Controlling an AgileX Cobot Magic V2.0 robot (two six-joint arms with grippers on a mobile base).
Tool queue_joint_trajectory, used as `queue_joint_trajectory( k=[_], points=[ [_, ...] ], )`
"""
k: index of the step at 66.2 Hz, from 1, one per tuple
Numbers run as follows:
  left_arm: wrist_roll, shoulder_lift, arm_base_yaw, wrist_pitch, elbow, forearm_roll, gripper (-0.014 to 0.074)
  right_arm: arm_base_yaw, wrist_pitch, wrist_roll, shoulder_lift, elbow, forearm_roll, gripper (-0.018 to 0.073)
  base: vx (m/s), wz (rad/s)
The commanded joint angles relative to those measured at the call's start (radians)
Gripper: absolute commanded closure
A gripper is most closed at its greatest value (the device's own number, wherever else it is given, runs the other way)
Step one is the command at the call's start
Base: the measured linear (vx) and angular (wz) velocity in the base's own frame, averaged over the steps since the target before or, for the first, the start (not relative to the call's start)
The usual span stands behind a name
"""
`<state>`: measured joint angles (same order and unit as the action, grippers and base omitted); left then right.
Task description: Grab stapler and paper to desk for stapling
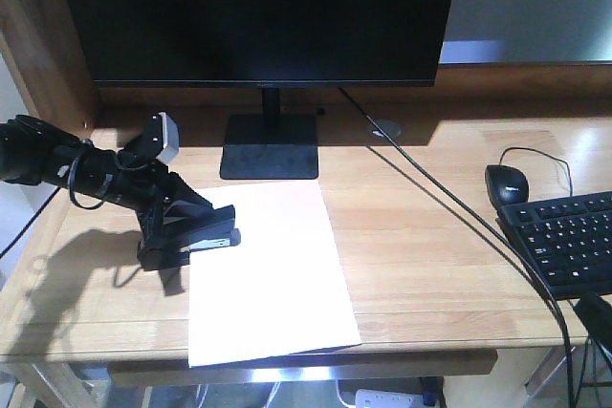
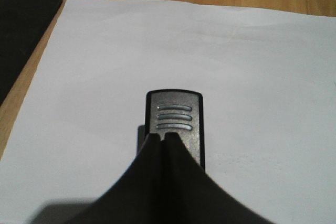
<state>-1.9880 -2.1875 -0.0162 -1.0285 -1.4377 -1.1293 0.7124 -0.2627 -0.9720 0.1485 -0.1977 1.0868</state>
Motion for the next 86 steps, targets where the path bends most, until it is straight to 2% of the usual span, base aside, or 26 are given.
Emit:
queue_joint_trajectory(
  k=[1, 26, 45, 61, 86],
  points=[
    [-0.004, 0.039, -0.016, 0.005, -0.021, -0.045, 0.0603, -0.005, 0.038, 0.000, 0.010, -0.026, 0.020, 0.0305, 0.00, 0.00],
    [-0.002, -0.004, -0.038, 0.022, -0.021, -0.033, 0.0603, -0.005, 0.033, 0.000, 0.010, -0.026, 0.020, 0.0305, 0.00, 0.00],
    [0.000, -0.008, -0.046, 0.039, -0.021, 0.011, 0.0603, -0.005, 0.033, 0.000, 0.010, -0.026, 0.020, 0.0305, 0.00, 0.00],
    [0.051, -0.008, -0.046, 0.061, -0.021, 0.025, 0.0603, -0.005, 0.033, 0.000, 0.010, -0.026, 0.020, 0.0305, 0.00, 0.00],
    [0.051, -0.008, -0.055, 0.068, -0.021, 0.043, 0.0603, -0.005, 0.035, 0.000, 0.010, -0.026, 0.020, 0.0305, 0.00, 0.00]
  ],
)
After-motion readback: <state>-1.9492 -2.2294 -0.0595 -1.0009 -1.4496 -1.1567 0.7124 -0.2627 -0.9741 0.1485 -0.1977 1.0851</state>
